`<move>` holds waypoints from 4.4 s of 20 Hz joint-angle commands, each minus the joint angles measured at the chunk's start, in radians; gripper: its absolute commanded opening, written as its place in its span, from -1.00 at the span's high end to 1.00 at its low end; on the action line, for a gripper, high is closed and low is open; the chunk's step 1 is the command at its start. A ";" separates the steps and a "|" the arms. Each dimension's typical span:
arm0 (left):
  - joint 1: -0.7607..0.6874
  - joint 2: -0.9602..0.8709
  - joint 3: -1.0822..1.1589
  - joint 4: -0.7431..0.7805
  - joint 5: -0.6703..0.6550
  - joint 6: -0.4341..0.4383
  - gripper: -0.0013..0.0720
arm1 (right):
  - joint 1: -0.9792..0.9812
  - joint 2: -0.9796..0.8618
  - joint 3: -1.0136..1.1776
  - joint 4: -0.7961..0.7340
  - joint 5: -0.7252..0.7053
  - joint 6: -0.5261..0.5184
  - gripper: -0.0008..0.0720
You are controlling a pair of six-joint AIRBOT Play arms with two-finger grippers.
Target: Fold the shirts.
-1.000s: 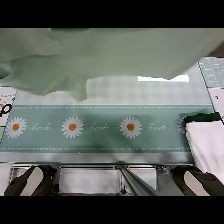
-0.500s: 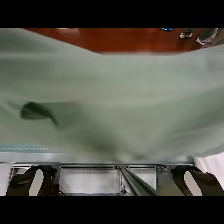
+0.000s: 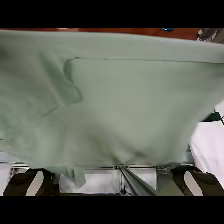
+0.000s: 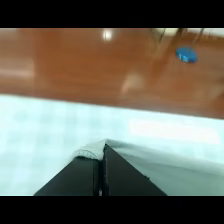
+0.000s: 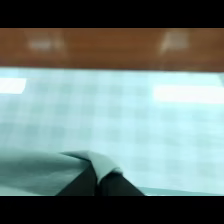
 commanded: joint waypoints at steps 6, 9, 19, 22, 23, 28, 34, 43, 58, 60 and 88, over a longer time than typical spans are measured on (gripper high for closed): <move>-0.004 -0.694 -0.004 -0.177 0.278 -0.002 0.92 | 0.000 -0.668 -0.045 0.280 -0.292 -0.137 0.91; -0.004 -0.919 0.092 -0.251 0.366 -0.024 0.92 | 0.001 -0.934 0.101 0.309 -0.298 -0.132 0.91; 0.025 -1.054 0.220 -0.258 0.092 0.049 0.92 | 0.000 -1.157 0.294 0.283 -0.100 -0.085 0.91; 0.072 -1.026 0.220 -0.258 -0.054 0.099 0.92 | 0.000 -1.135 0.294 0.237 0.018 -0.105 0.91; 0.086 -1.022 0.220 -0.257 -0.111 0.112 0.92 | 0.000 -1.127 0.293 0.209 0.053 -0.105 0.91; 0.089 -1.024 0.133 -0.186 -0.238 0.173 0.92 | 0.021 -1.124 0.227 0.189 0.110 -0.105 0.91; 0.082 -1.028 0.018 -0.186 -0.177 0.173 0.92 | 0.032 -1.124 0.092 0.192 0.012 -0.105 0.91; 0.180 -0.907 -0.014 0.000 -0.315 0.099 -0.42 | -0.087 -0.978 0.087 0.253 0.118 -0.101 -0.16; 0.507 -0.533 -0.821 -0.234 -0.227 0.215 -0.42 | -0.246 -0.335 -0.942 0.725 -0.138 -0.436 -0.16; 0.473 -0.535 -0.839 -0.300 -0.200 0.248 -0.42 | -0.246 -0.332 -0.952 0.726 -0.139 -0.435 -0.16; 0.208 -0.607 -0.796 -0.327 -0.071 0.251 0.92 | -0.174 -0.499 -1.000 0.473 -0.298 -0.179 -0.16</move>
